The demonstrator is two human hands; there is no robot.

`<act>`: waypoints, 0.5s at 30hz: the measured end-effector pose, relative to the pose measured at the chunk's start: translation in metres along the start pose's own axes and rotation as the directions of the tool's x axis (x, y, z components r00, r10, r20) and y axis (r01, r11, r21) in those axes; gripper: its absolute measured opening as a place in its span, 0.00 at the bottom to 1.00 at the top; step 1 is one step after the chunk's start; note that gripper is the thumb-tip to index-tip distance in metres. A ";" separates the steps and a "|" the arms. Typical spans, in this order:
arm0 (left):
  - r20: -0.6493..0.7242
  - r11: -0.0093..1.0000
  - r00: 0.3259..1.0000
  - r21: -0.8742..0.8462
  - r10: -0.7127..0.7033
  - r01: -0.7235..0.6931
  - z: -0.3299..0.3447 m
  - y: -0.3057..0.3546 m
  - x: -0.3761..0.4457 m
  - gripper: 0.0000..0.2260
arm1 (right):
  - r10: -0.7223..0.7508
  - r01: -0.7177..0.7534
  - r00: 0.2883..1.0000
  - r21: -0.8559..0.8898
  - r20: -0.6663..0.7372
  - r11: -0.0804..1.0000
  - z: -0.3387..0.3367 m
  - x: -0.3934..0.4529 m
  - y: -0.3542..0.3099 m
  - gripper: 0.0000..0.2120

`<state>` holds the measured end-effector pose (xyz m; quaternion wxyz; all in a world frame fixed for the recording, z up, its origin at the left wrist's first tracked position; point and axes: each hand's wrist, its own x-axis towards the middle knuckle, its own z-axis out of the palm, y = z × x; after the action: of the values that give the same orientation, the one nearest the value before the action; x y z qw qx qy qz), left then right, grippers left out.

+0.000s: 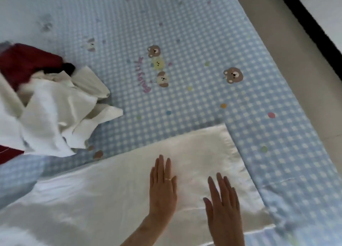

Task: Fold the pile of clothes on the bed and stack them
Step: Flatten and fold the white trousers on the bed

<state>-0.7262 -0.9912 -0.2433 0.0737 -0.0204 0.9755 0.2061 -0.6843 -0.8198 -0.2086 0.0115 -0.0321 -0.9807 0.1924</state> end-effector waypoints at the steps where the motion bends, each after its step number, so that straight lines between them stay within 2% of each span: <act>1: 0.000 0.994 0.994 0.010 -0.107 0.107 -0.007 -0.033 -0.024 0.25 | -0.130 0.127 0.987 0.035 0.097 0.991 0.014 0.003 -0.028 0.25; 3: -0.030 0.957 0.957 0.034 -0.288 0.289 -0.021 -0.098 -0.058 0.28 | -0.347 0.343 0.905 0.058 0.248 0.937 0.048 0.007 -0.070 0.25; 6: -0.020 0.908 0.912 0.079 -0.410 0.410 -0.034 -0.174 -0.090 0.28 | -0.478 0.510 0.806 0.001 0.349 0.860 0.093 0.014 -0.086 0.24; 9: 0.110 0.928 0.934 0.199 -0.341 0.315 -0.046 -0.239 -0.124 0.27 | -0.434 0.500 0.798 -0.058 0.418 0.864 0.116 0.015 -0.078 0.26; 10: 0.115 0.920 0.931 0.232 -0.347 0.315 -0.055 -0.262 -0.138 0.27 | -0.411 0.491 0.789 -0.066 0.458 0.869 0.118 0.015 -0.078 0.26; 13: 0.010 0.830 0.856 0.249 -0.517 0.499 -0.097 -0.324 -0.172 0.29 | -0.376 0.452 0.812 -0.072 0.446 0.889 0.115 0.014 -0.089 0.27; 15: -0.032 0.802 0.826 0.219 -0.563 0.555 -0.123 -0.347 -0.177 0.30 | -0.364 0.404 0.860 -0.043 0.359 0.914 0.112 0.011 -0.119 0.27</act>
<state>-0.5436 -1.3571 -0.2437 0.1500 -0.2951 0.9413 0.0669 -0.7060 -0.9712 -0.2676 -0.1235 0.1976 -0.9636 0.1311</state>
